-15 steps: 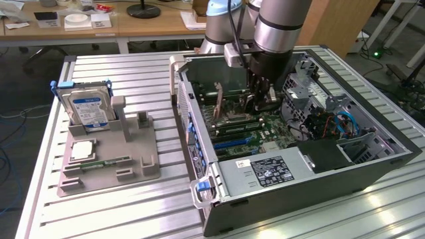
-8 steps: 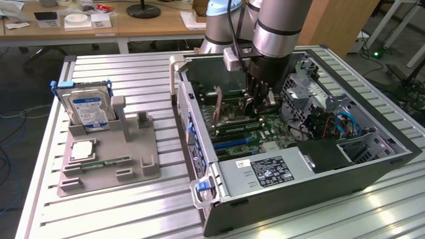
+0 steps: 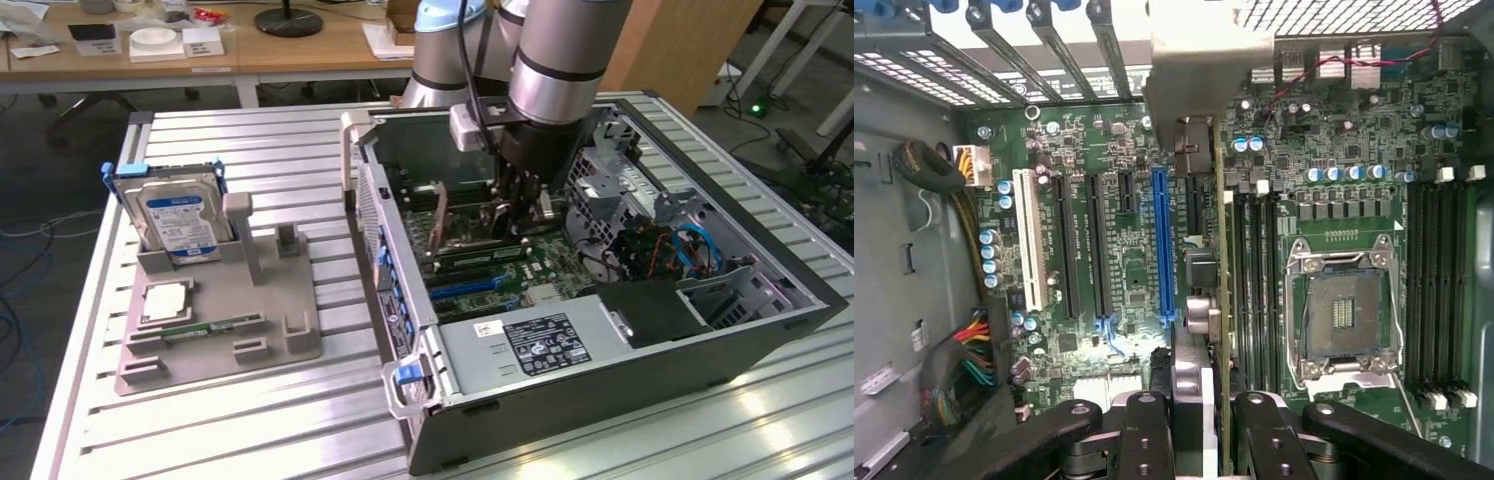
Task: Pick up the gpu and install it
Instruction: 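Insert the gpu into the slot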
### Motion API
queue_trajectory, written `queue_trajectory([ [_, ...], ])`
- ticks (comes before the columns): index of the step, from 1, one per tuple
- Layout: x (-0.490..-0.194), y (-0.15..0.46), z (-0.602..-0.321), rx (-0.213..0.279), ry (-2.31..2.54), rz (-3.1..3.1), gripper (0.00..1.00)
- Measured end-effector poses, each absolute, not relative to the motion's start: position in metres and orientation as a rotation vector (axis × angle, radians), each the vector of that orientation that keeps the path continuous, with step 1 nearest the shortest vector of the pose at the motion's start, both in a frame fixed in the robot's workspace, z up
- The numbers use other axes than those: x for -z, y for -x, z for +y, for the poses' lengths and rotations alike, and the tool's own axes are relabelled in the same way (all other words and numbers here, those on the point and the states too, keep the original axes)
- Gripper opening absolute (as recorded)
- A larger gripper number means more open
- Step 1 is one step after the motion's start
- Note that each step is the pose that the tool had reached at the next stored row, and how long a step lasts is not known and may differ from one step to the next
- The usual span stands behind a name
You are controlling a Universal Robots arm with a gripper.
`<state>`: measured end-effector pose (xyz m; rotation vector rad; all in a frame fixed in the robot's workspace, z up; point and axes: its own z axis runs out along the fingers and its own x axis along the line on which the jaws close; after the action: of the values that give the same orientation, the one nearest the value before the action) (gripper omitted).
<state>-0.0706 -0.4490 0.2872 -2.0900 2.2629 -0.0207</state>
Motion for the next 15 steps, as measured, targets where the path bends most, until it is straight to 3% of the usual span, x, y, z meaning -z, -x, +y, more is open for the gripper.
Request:
queue_trajectory([
  [15,-0.271,0.083,-0.453,0.01,2.095,2.268,0.29],
])
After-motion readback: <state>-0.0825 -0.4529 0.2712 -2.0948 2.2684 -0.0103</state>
